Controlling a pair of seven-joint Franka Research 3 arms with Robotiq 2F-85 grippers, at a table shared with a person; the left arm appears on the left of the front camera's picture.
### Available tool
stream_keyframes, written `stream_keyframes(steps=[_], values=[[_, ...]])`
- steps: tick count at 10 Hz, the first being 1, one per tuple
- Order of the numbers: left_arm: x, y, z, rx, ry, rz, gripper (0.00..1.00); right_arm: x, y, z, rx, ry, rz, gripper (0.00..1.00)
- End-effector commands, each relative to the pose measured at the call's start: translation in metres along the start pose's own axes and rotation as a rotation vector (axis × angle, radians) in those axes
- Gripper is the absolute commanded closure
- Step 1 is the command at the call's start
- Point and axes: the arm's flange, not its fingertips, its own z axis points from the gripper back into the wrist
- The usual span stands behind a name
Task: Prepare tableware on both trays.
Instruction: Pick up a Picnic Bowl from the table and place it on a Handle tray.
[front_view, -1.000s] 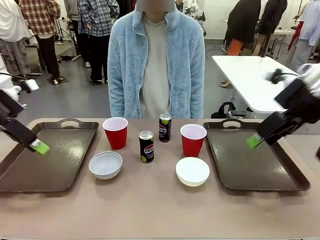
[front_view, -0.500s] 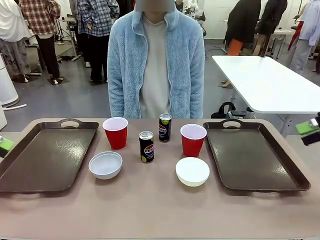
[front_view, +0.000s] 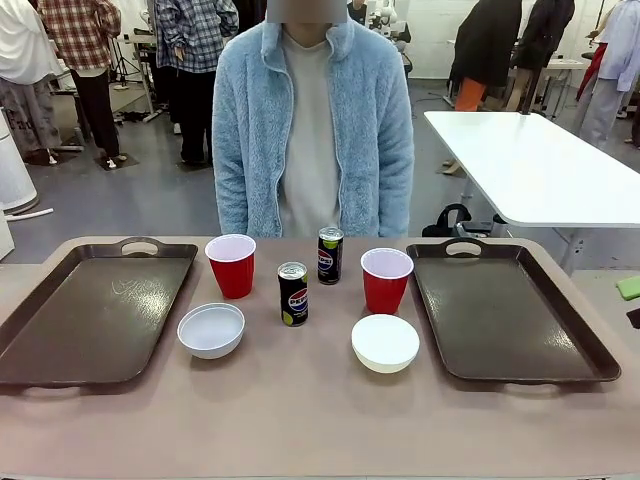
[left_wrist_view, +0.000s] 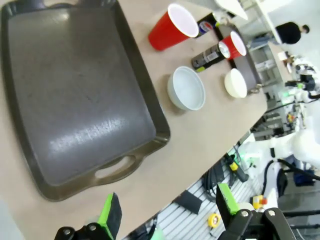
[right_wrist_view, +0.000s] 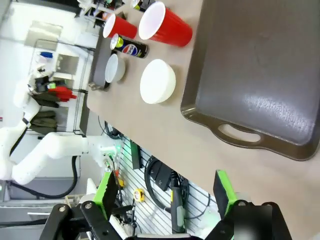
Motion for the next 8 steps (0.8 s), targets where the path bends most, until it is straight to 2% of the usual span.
stream_keyframes(steps=[1, 3, 4, 8], values=[[-0.001, -0.005, 0.002, 0.009, 0.01, 0.015, 0.0, -0.014, 0.0, -0.002, 0.026, -0.036, 0.004, 0.0], [0.002, -0.006, -0.001, 0.053, 0.013, 0.017, 0.0, -0.016, 0.001, 0.001, 0.02, -0.036, 0.004, 0.0], [0.0, -0.001, 0.001, 0.006, 0.0, 0.004, 0.0, -0.007, -0.004, 0.009, 0.002, -0.022, -0.018, 0.0], [0.0, -0.001, 0.001, 0.006, 0.0, 0.004, 0.0, -0.007, -0.004, 0.009, 0.002, -0.022, -0.018, 0.0]])
